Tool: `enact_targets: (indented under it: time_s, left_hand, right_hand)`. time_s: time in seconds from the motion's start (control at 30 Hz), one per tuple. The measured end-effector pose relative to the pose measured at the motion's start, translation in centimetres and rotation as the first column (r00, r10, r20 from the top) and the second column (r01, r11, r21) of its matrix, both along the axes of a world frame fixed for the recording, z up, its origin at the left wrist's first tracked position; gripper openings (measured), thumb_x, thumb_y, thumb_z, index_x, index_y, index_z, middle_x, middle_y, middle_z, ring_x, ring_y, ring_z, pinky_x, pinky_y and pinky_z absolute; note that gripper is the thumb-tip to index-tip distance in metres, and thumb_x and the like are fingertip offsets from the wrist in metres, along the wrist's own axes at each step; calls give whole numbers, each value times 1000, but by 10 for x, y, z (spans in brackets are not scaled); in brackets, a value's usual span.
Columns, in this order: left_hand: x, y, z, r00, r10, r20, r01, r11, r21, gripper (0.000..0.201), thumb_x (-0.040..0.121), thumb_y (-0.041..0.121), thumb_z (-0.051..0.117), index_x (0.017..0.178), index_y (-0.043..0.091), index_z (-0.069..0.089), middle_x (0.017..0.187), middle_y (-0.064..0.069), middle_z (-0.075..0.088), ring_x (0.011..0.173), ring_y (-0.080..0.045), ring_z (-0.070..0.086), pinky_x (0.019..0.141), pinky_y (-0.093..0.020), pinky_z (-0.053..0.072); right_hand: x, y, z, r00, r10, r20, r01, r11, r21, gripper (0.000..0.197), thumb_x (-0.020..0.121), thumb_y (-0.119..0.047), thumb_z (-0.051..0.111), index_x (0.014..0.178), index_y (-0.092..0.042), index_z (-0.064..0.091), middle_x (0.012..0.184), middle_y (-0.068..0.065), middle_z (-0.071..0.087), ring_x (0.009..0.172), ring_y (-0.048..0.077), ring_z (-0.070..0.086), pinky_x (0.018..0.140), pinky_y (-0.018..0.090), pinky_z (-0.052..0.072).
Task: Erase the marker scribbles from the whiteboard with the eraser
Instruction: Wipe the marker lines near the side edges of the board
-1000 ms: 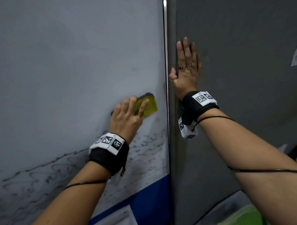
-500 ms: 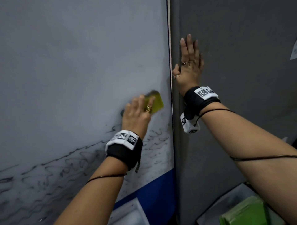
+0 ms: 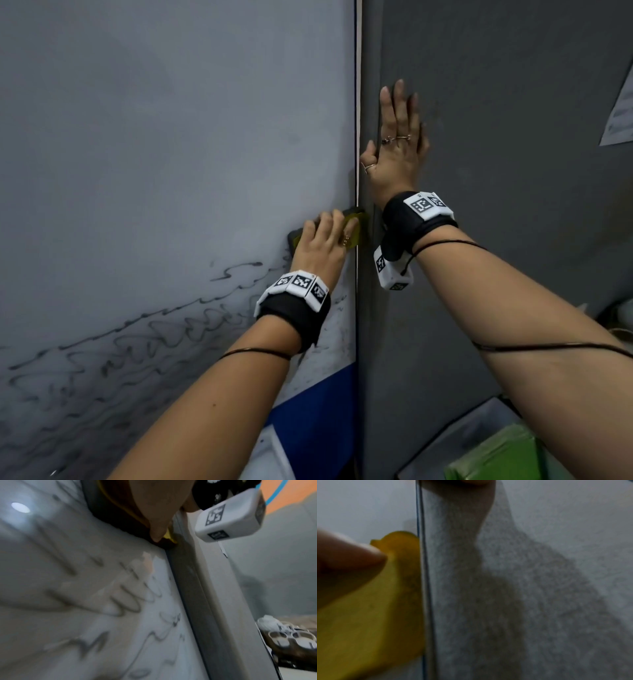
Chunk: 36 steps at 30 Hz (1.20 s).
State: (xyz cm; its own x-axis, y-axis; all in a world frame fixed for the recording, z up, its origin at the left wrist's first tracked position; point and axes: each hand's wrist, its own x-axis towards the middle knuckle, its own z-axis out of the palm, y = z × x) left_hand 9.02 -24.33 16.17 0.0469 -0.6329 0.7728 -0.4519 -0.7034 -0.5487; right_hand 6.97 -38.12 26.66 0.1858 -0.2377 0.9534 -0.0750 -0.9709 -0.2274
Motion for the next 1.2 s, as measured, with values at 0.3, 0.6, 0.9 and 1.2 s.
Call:
enact_targets:
  time_s: [0.3, 0.6, 0.9, 1.2]
  left_hand:
    - [9, 47, 40, 988, 29, 154, -15, 996, -93, 49, 81, 14, 41, 126, 19, 60, 122, -15, 42, 104, -31, 38, 85, -42, 29]
    - [-4, 115, -49, 999, -5, 54, -3, 990, 143, 57, 80, 11, 37, 136, 16, 45, 125, -15, 38, 109, -33, 39, 88, -42, 30]
    - [-10, 111, -41, 999, 35, 21, -34, 997, -69, 52, 80, 13, 43, 131, 18, 54, 123, -17, 39, 105, -33, 40, 84, -43, 30]
    - [-8, 148, -27, 997, 80, 18, -76, 984, -161, 63, 77, 17, 67, 136, 21, 47, 126, -13, 42, 107, -32, 42, 85, -42, 31]
  right_hand:
    - [-2, 0, 1, 999, 34, -10, -34, 999, 8, 76, 74, -17, 51, 147, -18, 29, 155, 7, 24, 143, 24, 19, 109, 40, 17]
    - [7, 51, -37, 937, 293, -188, -329, 921, -207, 64, 85, -18, 42, 146, -6, 26, 153, 18, 24, 141, 35, 15, 114, 31, -6]
    - [13, 60, -45, 791, 532, -302, -580, 809, -93, 59, 93, -26, 33, 147, -6, 19, 155, 12, 17, 142, 13, 4, 116, 35, 4]
    - [12, 50, -43, 788, 513, -339, -589, 789, -175, 60, 92, -23, 36, 146, 0, 22, 154, 19, 19, 143, 26, 9, 117, 34, 6]
